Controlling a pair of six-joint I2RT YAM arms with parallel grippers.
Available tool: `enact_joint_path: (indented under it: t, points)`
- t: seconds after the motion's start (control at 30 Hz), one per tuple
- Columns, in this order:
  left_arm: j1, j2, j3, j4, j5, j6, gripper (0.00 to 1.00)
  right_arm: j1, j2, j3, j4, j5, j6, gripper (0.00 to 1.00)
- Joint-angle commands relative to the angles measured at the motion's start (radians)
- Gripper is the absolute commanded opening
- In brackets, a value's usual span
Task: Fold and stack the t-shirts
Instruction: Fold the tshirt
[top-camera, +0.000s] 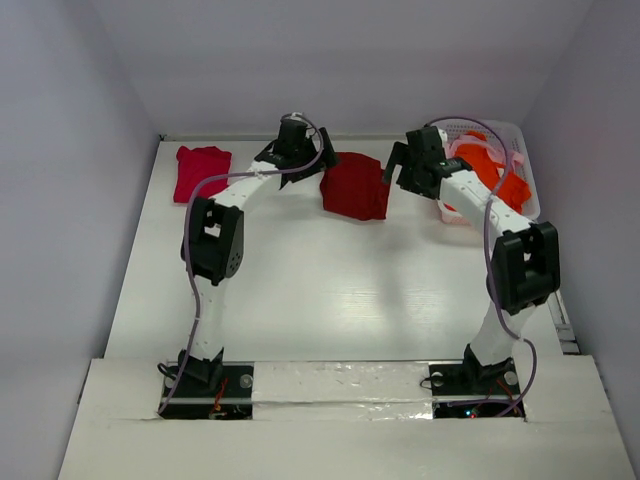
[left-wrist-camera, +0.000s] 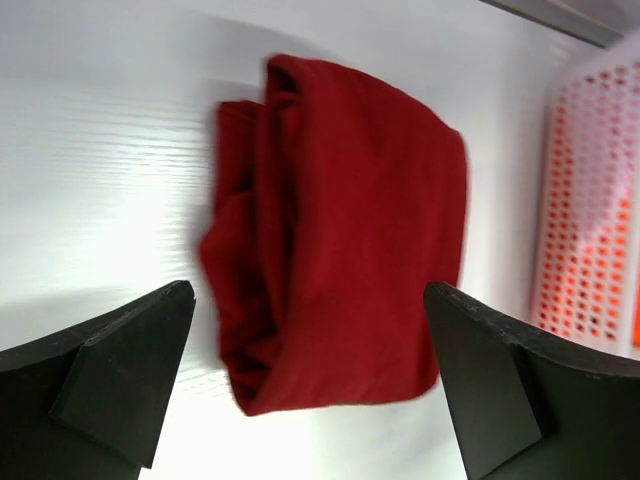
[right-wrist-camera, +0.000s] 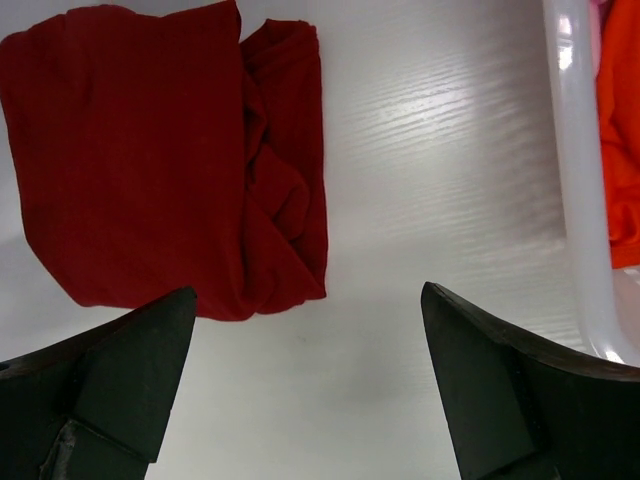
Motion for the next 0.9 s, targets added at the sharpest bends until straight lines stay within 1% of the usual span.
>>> enact_joint_path:
  t: [0.0, 0.2, 0.33, 0.63, 0.87]
  points:
    - [0.004, -0.02, 0.048, -0.033, -0.075, 0.007, 0.99, -0.011, 0.046, 0.077, 0.023, -0.034, 0.005, 0.99]
    - [0.013, 0.006, 0.063, -0.042, -0.084, 0.013, 0.99, -0.012, 0.121, 0.142, 0.009, -0.081, 0.005, 0.99]
    - [0.013, 0.025, 0.065, -0.042, -0.086, 0.017, 0.99, -0.021, 0.141, 0.162, 0.012, -0.092, 0.011, 0.98]
    - [0.023, 0.046, 0.065, -0.038, -0.089, 0.012, 0.99, -0.03, 0.178, 0.196, 0.015, -0.12, 0.015, 0.99]
    - [0.023, 0.066, 0.065, -0.028, -0.08, 0.004, 0.99, -0.03, 0.206, 0.186, 0.042, -0.163, 0.031, 0.98]
